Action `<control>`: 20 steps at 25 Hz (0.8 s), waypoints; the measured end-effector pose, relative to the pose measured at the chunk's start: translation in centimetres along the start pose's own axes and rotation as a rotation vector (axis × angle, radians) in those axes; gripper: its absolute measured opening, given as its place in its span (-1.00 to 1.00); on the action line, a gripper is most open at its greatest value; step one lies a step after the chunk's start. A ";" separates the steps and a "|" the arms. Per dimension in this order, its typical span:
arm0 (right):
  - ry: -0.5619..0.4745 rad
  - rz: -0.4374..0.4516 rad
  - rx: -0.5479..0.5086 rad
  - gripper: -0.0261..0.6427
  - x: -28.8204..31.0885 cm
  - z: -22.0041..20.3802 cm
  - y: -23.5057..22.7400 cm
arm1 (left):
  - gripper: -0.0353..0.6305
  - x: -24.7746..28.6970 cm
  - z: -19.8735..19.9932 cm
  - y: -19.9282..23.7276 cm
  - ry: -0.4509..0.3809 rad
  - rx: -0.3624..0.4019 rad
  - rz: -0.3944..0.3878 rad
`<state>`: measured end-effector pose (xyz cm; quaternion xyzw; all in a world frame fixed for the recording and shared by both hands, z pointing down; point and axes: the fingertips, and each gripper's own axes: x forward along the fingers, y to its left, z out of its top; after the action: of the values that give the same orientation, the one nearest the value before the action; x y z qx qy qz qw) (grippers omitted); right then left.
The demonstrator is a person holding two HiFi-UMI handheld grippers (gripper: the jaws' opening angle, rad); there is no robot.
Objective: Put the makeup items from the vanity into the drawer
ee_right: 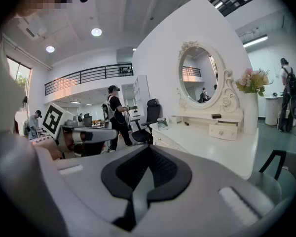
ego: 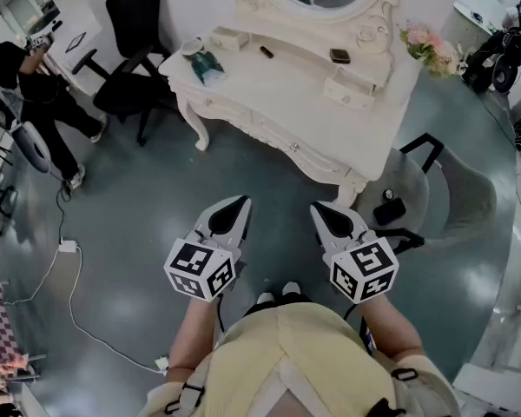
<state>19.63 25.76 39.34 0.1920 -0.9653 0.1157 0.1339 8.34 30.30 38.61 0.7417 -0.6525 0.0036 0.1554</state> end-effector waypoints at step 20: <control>-0.034 0.090 0.005 -0.91 2.5 0.9 -3.9 | -0.91 2.8 -0.1 0.1 -0.056 -0.133 0.000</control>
<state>18.79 21.15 39.88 0.1509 -0.9747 0.1209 0.1119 8.65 27.57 39.35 0.7294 -0.6555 -0.0607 0.1860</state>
